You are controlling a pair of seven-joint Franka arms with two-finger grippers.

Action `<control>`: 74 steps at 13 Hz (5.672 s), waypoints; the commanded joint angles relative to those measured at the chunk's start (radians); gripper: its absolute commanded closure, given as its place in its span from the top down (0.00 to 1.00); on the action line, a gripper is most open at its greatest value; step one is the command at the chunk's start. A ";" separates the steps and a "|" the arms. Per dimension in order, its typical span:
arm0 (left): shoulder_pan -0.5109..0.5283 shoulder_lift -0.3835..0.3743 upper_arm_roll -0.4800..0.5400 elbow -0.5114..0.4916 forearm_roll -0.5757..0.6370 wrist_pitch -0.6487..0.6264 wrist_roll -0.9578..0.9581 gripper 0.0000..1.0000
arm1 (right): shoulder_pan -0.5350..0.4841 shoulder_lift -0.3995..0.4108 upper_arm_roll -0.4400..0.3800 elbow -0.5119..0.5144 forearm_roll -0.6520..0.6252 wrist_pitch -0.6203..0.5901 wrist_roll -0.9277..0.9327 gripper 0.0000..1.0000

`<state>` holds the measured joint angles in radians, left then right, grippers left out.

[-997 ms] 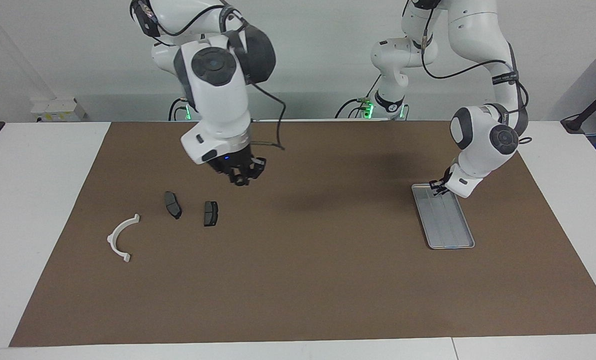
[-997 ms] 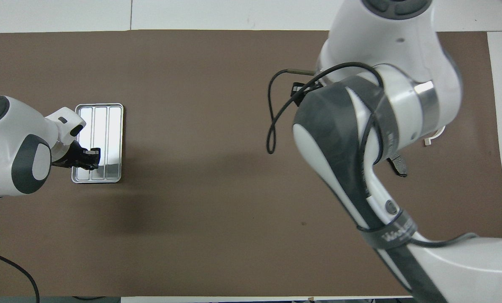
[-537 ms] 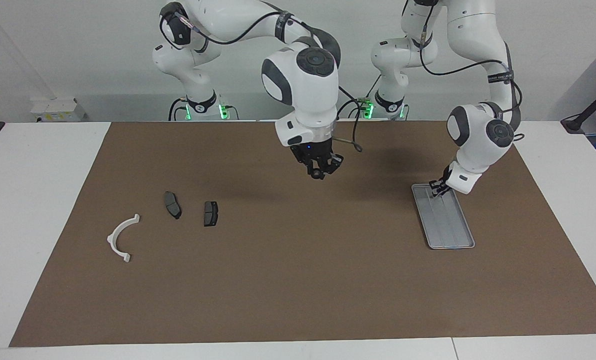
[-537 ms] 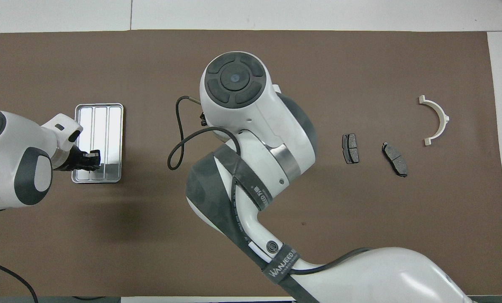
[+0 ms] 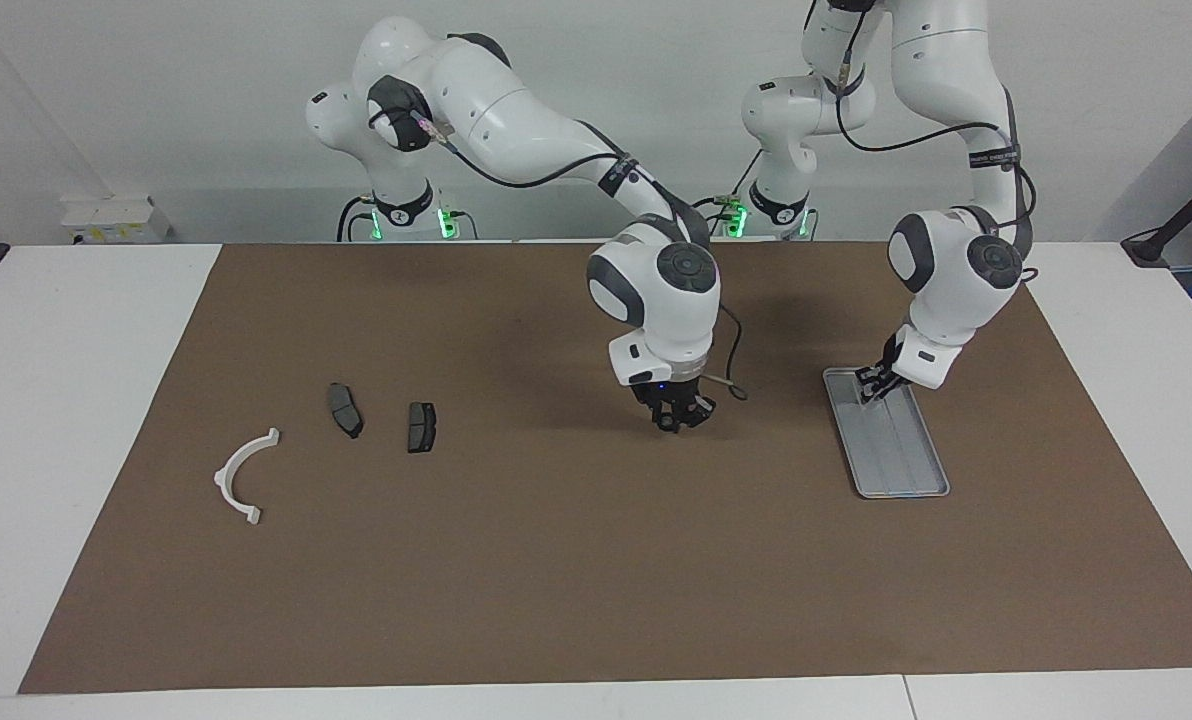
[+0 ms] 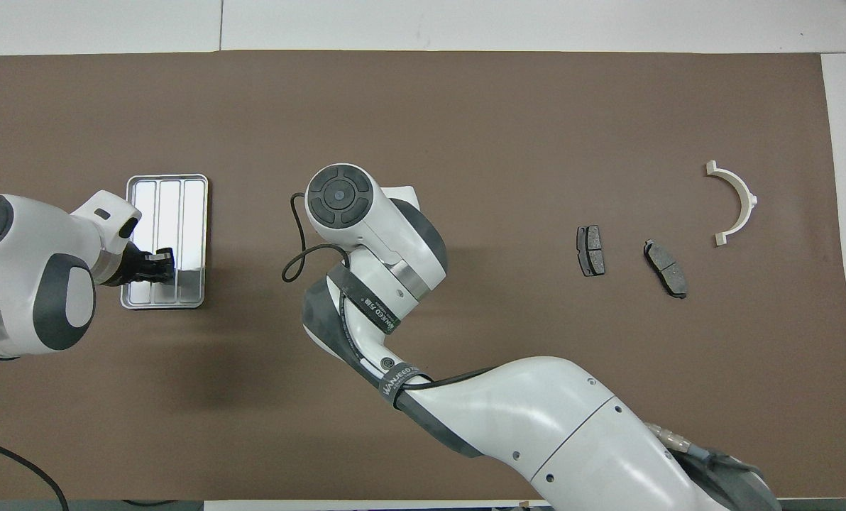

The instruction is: Pick bearing gear from pile to tray

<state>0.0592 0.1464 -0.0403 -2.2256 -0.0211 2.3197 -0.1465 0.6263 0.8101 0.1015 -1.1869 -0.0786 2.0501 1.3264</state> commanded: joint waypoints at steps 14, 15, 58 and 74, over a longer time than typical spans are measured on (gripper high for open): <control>-0.110 0.008 -0.004 0.156 -0.013 -0.065 -0.105 1.00 | -0.121 -0.060 0.006 0.050 -0.024 -0.074 -0.175 1.00; -0.140 0.018 -0.003 0.182 -0.013 -0.071 -0.145 1.00 | -0.150 -0.090 0.004 0.049 0.006 -0.096 -0.250 1.00; -0.021 0.145 0.000 0.248 0.041 -0.041 -0.016 0.00 | -0.671 -0.861 -0.062 -0.336 0.063 -0.577 -1.351 1.00; -0.010 0.069 0.000 0.320 0.046 -0.188 -0.012 1.00 | -0.685 -0.870 -0.062 -0.350 0.129 -0.573 -1.346 1.00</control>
<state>0.0233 0.2959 -0.0310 -1.9460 0.0308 2.2680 -0.1796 -0.0392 -0.0308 0.0327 -1.5015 0.0212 1.4678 -0.0318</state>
